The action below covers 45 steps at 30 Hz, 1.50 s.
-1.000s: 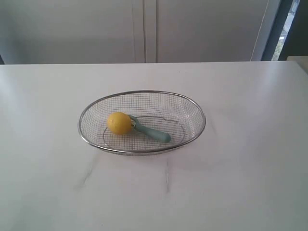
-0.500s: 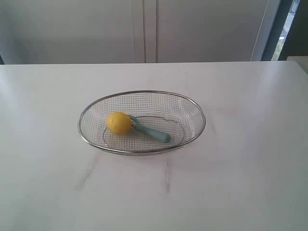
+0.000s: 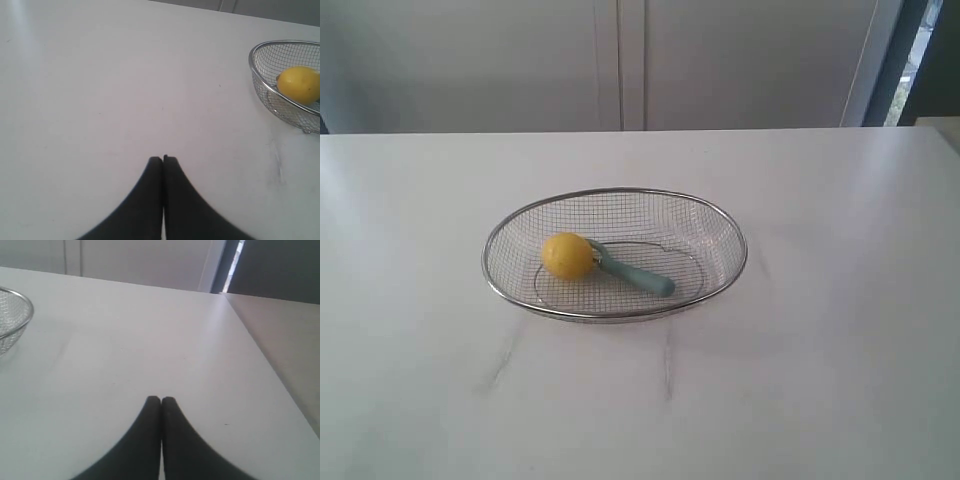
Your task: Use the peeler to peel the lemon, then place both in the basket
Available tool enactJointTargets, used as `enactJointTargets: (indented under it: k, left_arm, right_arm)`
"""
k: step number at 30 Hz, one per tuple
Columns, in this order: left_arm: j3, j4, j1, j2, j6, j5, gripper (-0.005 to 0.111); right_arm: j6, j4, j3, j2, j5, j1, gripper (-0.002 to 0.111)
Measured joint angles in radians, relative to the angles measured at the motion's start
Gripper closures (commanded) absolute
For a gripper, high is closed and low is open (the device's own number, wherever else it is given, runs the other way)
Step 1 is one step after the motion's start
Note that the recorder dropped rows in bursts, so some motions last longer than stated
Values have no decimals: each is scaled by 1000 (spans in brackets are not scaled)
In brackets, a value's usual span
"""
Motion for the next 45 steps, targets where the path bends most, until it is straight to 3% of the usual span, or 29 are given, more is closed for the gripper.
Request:
enactJointTargets:
  k: [7, 20, 30, 45]
  left_arm:
    - [0, 0, 0, 0, 0, 0, 107]
    - [0, 0, 0, 0, 0, 0, 107]
    - [0, 0, 0, 0, 0, 0, 107]
    - [0, 0, 0, 0, 0, 0, 107]
  right_arm:
    - [6, 0, 0, 0, 2, -90, 108]
    - [38, 131, 0, 0, 2, 110, 108]
    - [147, 137, 0, 0, 2, 119, 108]
    - [65, 124, 0, 0, 0, 119, 108]
